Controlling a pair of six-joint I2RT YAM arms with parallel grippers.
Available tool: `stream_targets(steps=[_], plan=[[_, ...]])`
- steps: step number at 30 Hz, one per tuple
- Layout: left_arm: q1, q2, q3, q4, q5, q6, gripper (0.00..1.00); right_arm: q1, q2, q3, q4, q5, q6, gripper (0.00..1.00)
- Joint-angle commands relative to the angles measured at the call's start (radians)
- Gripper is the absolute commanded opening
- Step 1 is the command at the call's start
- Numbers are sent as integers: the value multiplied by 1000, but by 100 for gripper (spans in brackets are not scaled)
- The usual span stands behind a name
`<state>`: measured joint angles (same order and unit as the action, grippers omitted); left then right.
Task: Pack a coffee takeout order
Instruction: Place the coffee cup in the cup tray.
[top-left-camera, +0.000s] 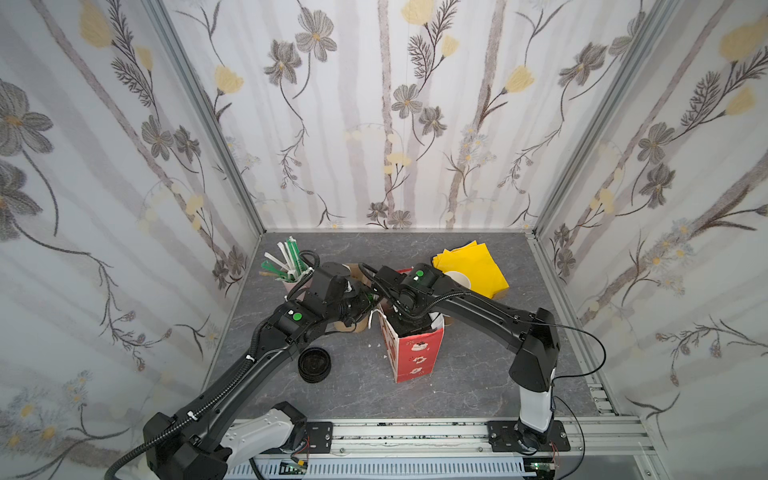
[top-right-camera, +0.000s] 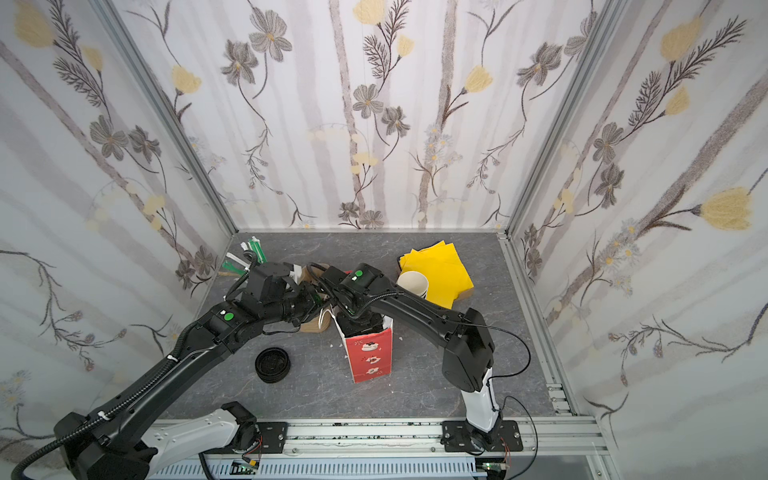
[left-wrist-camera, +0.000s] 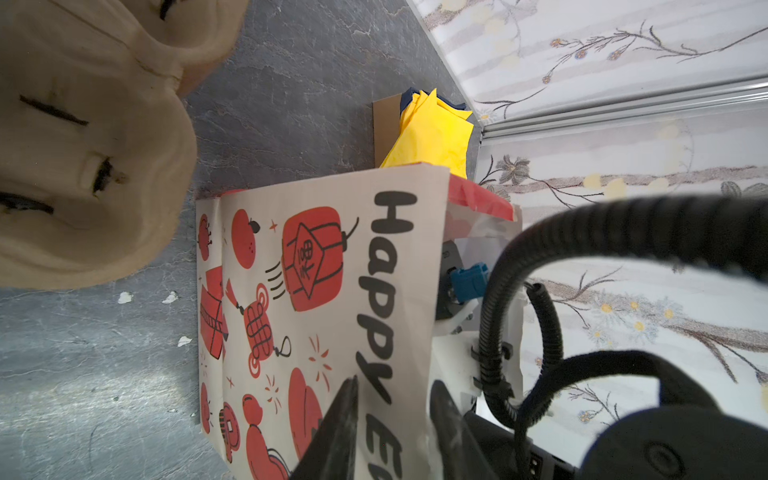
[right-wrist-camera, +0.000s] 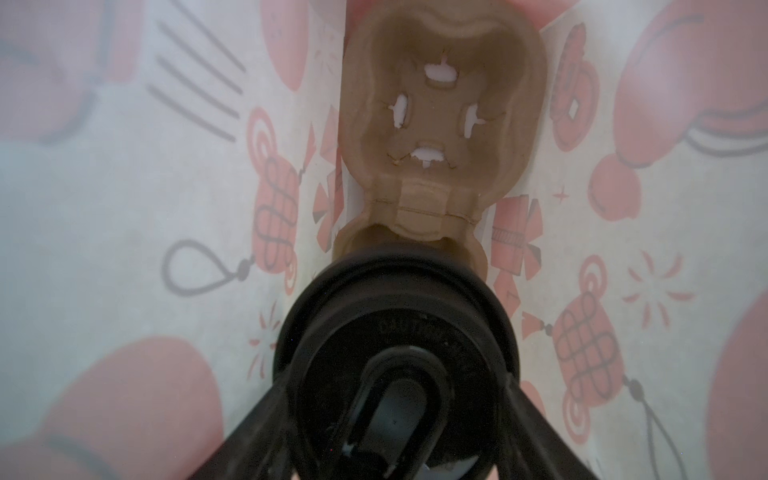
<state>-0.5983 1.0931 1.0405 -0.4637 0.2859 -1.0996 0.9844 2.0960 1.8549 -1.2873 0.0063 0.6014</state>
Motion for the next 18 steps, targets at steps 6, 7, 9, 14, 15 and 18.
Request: stream_targets(steps=[6,7,9,14,15,18], plan=[[-6,-4,-40,31,-2,-13,6,0,-8,-4,27,11,20,56],[-7,-3,-42,31,-1,-12,5,1,-13,-3,27,11,22,56],[-10,2,-43,31,1,-13,3,2,-22,3,20,14,25,56],[-12,11,-31,31,-2,-10,0,1,-43,5,13,31,37,56],[-13,11,-26,31,-2,-11,0,0,-45,3,17,38,41,56],[-15,13,-7,31,-2,-9,0,2,-42,-4,34,47,46,56]])
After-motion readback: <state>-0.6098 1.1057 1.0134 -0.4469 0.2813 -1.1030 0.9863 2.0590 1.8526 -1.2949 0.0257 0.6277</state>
